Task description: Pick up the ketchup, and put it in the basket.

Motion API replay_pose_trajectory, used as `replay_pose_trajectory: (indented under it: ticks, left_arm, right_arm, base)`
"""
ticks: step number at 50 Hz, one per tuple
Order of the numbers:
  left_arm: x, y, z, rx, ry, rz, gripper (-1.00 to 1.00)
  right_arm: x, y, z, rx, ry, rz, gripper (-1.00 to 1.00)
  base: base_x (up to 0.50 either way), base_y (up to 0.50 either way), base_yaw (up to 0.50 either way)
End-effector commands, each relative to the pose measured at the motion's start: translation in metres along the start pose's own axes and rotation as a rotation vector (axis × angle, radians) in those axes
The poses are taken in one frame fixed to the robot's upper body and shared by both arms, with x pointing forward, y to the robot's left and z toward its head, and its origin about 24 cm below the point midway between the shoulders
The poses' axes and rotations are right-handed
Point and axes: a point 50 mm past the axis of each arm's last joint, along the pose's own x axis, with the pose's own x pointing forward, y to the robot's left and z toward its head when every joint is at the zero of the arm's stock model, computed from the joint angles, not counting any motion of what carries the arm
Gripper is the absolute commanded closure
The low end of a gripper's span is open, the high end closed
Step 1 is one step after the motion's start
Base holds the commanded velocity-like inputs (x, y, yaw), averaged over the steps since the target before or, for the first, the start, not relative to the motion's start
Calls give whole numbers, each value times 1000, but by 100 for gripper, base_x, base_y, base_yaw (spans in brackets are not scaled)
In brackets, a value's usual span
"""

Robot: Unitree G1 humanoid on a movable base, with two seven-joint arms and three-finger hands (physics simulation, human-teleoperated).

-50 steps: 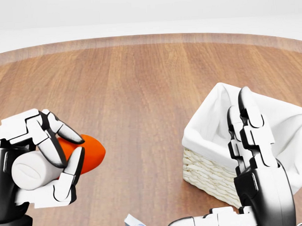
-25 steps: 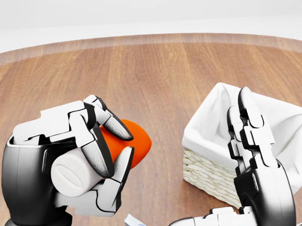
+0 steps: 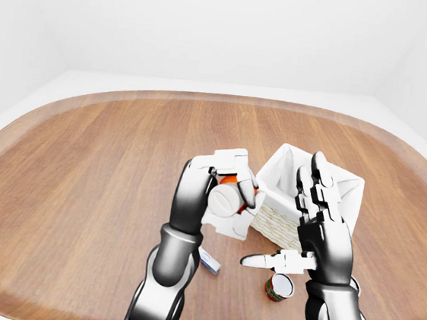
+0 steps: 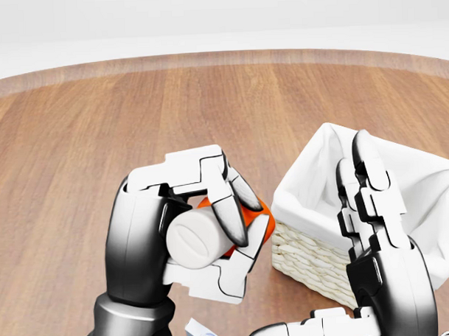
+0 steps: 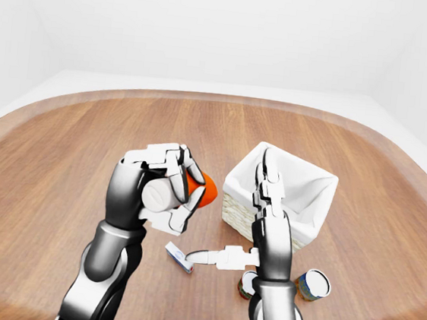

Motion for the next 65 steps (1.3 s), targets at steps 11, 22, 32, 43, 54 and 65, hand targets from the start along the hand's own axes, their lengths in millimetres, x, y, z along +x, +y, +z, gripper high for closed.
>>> replay_pose_trajectory:
  ticks: [11,22,32,43,54,65]
  left_arm:
    - [3,-33,-5,-73,30,-42,92]
    - [-9,-62,0,-91,38,-99,92]
    - [-12,-70,17,-120,-25,-113,92]
    - [-16,-84,42,-147,-126,-145,92]
    - [-19,-87,49,-151,-151,-158,91]
    - [-18,-87,49,-147,-152,-152,-100]
  right_arm:
    - [-1,-1,3,1,-9,-3,-100]
    - [0,-3,3,0,-11,-19,-100]
    - [0,-8,4,-13,-20,-52,-100]
    - [1,-11,1,-25,-8,-61,-100]
    - [-2,-10,-4,-37,22,-44,100]
    - [-2,-9,-6,-42,32,-45,100]
  base:
    - [0,0,0]
    - [0,0,0]
    - [0,0,0]
    - [0,0,0]
    - [0,0,0]
    - [0,0,0]
